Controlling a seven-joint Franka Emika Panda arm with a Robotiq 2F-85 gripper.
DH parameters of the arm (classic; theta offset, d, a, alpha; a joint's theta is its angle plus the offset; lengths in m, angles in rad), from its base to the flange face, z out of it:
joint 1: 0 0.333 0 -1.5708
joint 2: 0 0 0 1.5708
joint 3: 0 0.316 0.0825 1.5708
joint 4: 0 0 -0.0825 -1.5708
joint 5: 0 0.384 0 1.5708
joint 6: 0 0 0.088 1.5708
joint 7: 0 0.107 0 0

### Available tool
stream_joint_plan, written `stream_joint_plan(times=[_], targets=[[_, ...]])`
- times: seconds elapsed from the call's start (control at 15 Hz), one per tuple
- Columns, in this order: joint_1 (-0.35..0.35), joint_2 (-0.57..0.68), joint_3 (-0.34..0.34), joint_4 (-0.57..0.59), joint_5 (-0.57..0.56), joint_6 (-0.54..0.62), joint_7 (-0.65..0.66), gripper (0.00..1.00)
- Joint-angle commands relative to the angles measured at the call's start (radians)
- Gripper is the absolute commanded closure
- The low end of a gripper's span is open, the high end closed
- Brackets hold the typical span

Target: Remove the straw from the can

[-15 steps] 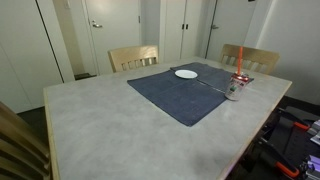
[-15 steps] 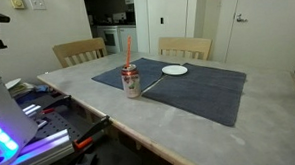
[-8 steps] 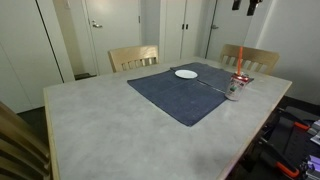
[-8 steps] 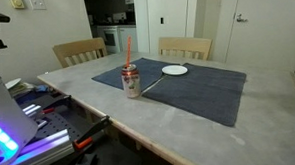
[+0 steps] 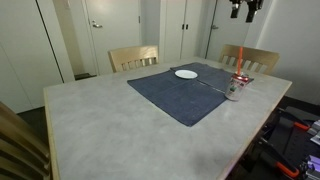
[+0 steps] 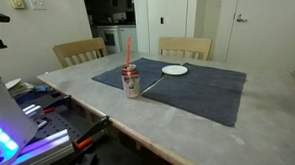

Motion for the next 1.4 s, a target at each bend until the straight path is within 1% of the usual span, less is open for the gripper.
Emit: stream_joint_plan(times=[0.0,0.13,0.33,0.53,0.6,0.67,0.73,0.87,1.0,1.2,1.33], targets=[[0.008,-0.018,0.067,-0.066,0.023,-0.003,0.119,0.00],[0.008,0.003,0.103,-0.081,0.018,0.009,0.206,0.00],[-0.006,0.039,0.128,-0.083,-0.019,0.021,0.282,0.00],[-0.047,0.084,0.103,-0.034,-0.093,0.024,0.315,0.00],[-0.065,0.109,0.086,-0.009,-0.110,0.025,0.323,0.00],[-0.066,0.121,0.077,0.011,-0.101,0.013,0.323,0.00],[-0.045,0.055,0.092,-0.049,-0.090,0.018,0.317,0.00],[-0.061,0.082,0.072,-0.021,-0.092,0.018,0.317,0.00],[-0.062,0.096,0.071,-0.010,-0.092,0.018,0.317,0.00],[-0.070,0.134,0.055,0.018,-0.099,0.033,0.284,0.00],[-0.073,0.146,0.043,0.039,-0.093,0.021,0.275,0.00]])
